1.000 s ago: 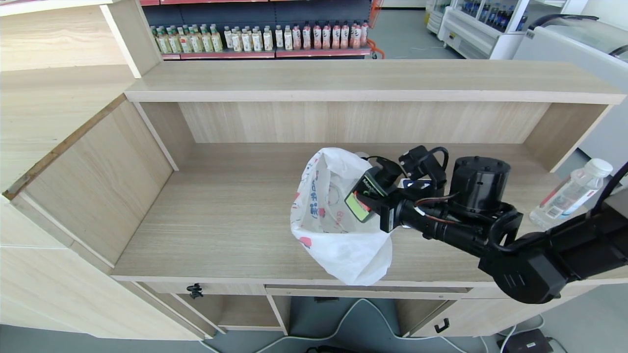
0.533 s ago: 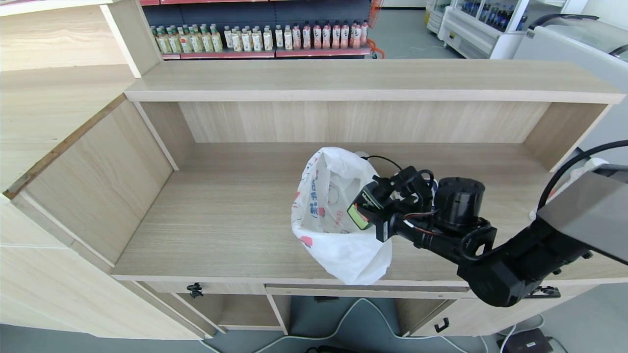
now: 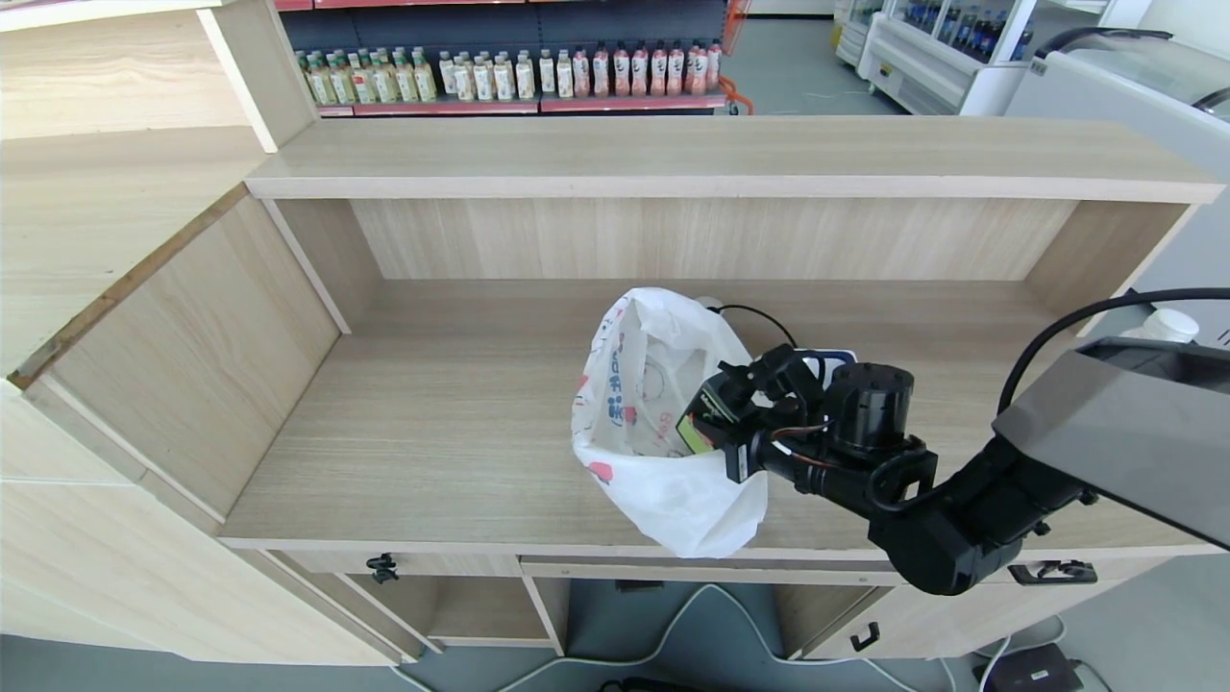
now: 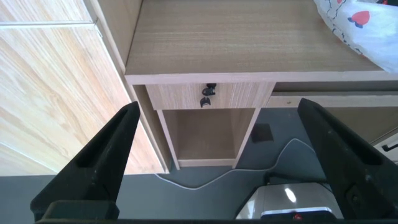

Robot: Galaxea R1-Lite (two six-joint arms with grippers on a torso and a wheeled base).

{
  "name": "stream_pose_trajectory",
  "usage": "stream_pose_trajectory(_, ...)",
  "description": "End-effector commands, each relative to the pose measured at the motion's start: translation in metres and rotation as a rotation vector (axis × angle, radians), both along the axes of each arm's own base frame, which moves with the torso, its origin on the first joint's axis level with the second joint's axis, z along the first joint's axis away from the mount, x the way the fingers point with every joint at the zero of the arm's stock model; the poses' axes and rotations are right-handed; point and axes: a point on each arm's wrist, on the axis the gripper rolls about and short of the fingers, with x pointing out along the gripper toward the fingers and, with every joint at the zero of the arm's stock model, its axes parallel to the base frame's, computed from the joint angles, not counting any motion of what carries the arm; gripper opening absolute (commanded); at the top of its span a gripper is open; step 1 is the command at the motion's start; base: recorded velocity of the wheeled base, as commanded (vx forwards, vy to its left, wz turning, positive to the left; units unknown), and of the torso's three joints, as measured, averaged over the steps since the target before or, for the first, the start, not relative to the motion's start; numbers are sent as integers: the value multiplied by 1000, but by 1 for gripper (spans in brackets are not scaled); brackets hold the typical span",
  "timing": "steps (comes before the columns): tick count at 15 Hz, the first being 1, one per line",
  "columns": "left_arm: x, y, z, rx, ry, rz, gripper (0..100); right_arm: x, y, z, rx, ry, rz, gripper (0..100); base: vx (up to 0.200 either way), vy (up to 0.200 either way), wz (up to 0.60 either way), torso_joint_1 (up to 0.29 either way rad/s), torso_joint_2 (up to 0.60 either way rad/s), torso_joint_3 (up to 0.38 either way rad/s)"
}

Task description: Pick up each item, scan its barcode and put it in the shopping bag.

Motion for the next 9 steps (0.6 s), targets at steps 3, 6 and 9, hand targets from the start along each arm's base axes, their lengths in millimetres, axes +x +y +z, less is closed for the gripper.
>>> stream_pose_trajectory(3, 0, 0, 0, 0, 2, 0, 100, 1, 1, -9, -9, 18, 2, 0, 0, 0, 0, 0, 0, 0)
stream_pose_trajectory(6, 0, 0, 0, 0, 2, 0, 100, -1, 0, -11, -15, 33, 17, 100, 0, 0, 0, 0, 0, 0)
stream_pose_trajectory(9, 0, 0, 0, 0, 2, 0, 100, -5, -2, -11, -31, 31, 32, 100, 0, 0, 0, 0, 0, 0)
